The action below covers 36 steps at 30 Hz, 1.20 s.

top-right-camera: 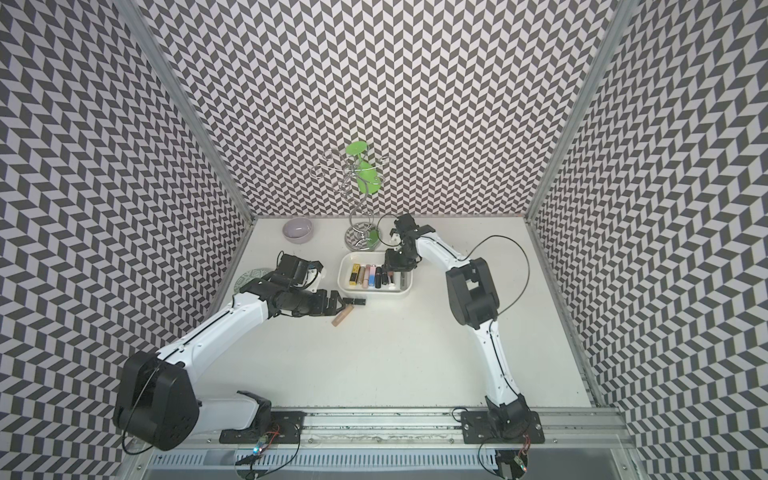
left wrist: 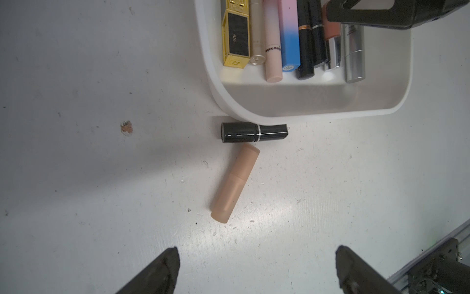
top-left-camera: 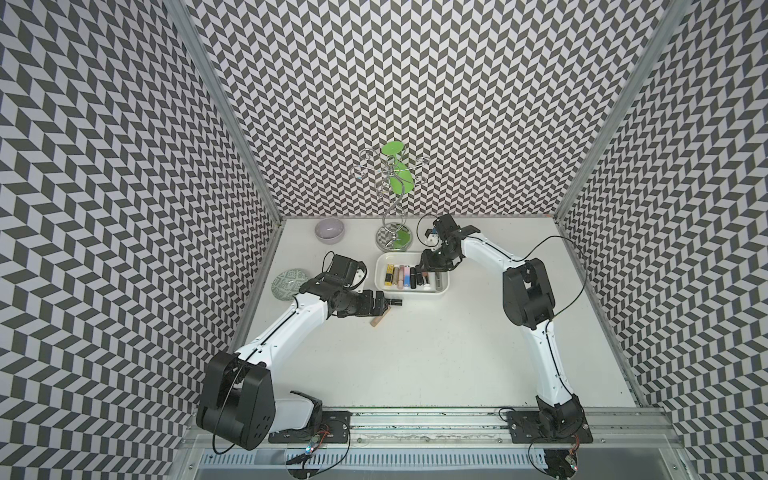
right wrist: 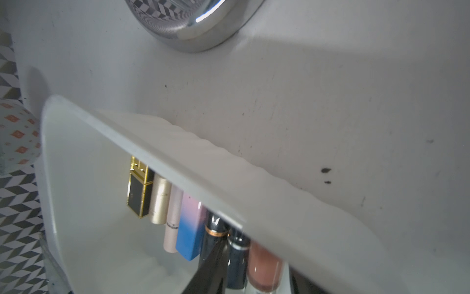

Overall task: Put the lipstick into the storage box
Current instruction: Place the lipstick in the storage box, then pick up the lipstick at the center of the board.

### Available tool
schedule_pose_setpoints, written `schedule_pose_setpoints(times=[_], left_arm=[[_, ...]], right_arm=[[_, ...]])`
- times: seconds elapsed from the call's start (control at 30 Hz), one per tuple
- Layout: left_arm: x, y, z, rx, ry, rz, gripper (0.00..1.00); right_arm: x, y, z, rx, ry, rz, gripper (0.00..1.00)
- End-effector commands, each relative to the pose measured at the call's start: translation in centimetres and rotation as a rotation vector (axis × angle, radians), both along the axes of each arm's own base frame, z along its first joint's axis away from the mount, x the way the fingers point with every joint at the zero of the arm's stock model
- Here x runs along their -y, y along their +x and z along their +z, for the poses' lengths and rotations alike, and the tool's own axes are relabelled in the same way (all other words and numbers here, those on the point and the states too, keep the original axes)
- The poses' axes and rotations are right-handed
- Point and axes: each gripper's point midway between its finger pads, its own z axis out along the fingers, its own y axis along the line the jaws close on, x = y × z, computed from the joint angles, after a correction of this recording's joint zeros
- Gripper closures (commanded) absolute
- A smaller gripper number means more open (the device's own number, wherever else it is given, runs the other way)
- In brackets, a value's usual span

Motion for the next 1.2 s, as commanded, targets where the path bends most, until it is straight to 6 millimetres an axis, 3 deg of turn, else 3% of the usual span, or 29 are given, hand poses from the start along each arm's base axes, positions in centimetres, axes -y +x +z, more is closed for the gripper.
schedule_pose_setpoints(times=[0.0,0.17,0.4,0.8,1.03,1.17], left_arm=[[0.5,0.2,2.2,0.083,-0.047,-0.039,0.01],[0.9,-0.3,3.3,0.121,-0.079,-0.064,0.01],[1.5,-1.3,4.2,0.134,-0.137,-0.098,0.01],[2.0,-1.3,3.5,0.093,-0.194,-0.047,0.01],[1.3,-1.3,1.8,0.050,-0.157,0.011,0.01],[0.0,-0.6,0.6,0.058,-0.085,0.082,0.03]], right_arm=[[-0.3,0.4,6.1,0.106,0.079,-0.011,0.49],[0.4,-1.4,9.5,0.146,0.095,-0.025,0.34],[1.8,-5.1,15.4,0.237,0.162,-0.052,0.33],[3.9,-10.2,22.9,0.421,0.231,0.002,0.27],[4.7,-13.1,25.0,0.538,0.289,0.061,0.18],[5.4,-15.4,23.7,0.616,0.335,0.083,0.09]])
